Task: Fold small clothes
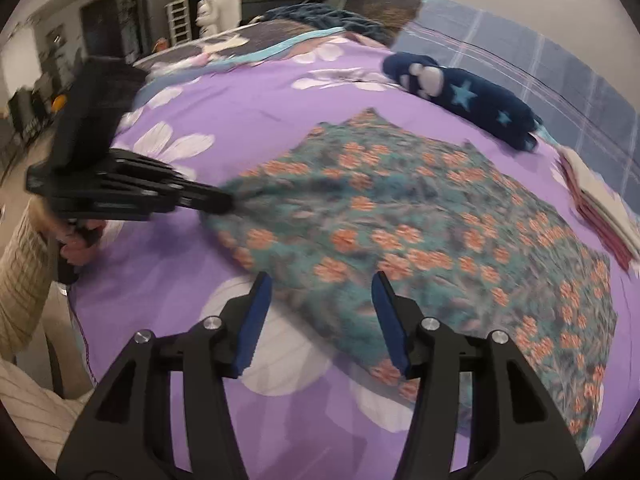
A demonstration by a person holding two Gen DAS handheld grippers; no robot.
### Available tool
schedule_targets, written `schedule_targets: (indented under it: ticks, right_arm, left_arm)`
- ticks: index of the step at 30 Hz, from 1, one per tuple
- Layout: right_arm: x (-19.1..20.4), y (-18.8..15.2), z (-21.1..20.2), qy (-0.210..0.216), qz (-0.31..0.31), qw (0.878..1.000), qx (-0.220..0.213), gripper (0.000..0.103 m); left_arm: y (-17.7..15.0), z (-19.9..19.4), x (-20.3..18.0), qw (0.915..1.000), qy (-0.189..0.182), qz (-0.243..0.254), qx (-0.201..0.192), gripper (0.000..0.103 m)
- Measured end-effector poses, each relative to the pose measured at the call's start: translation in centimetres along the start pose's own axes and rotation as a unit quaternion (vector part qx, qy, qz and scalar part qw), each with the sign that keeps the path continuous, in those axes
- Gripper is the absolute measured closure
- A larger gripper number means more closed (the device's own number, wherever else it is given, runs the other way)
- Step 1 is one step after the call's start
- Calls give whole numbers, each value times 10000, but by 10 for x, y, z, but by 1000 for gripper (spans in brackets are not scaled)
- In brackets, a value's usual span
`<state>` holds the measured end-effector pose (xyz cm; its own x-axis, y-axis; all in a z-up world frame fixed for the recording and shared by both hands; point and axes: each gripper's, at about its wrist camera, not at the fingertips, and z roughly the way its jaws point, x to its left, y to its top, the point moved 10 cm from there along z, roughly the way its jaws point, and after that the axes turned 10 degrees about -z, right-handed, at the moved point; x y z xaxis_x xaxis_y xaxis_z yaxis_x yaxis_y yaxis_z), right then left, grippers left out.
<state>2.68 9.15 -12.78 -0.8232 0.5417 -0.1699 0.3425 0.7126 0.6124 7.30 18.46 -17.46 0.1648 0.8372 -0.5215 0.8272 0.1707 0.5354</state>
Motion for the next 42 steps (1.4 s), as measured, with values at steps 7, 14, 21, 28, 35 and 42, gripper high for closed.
schedule_targets:
  ticks: [7,14,21,28,35,42]
  right_arm:
    - [50,15,24,-68,-1002,9949,-45,50]
    - [68,27,43,-413,-1594,9863,-91,52]
    - [75,40,58,-953,-1951,9761,-122,52]
    - [75,52,78,-1082,-1872,9763,-51,98]
    - [84,48,77,-895,-1868,9783,-43,98]
    - [82,47,66,-680,-1643,9839,-165,90]
  left_arm:
    - [-1,-8,2,9999,-48,-88,24,92]
    - [39,-28,19,9985,119,-213,-484,65]
    - [100,36,54,9986,276,-443,50,68]
    - [144,58,65,9952,81,-971,-28,102]
    - [160,62,71,9952,638,-660,-330,103]
    - [156,36,92,9872,-154,-1526,-446,99]
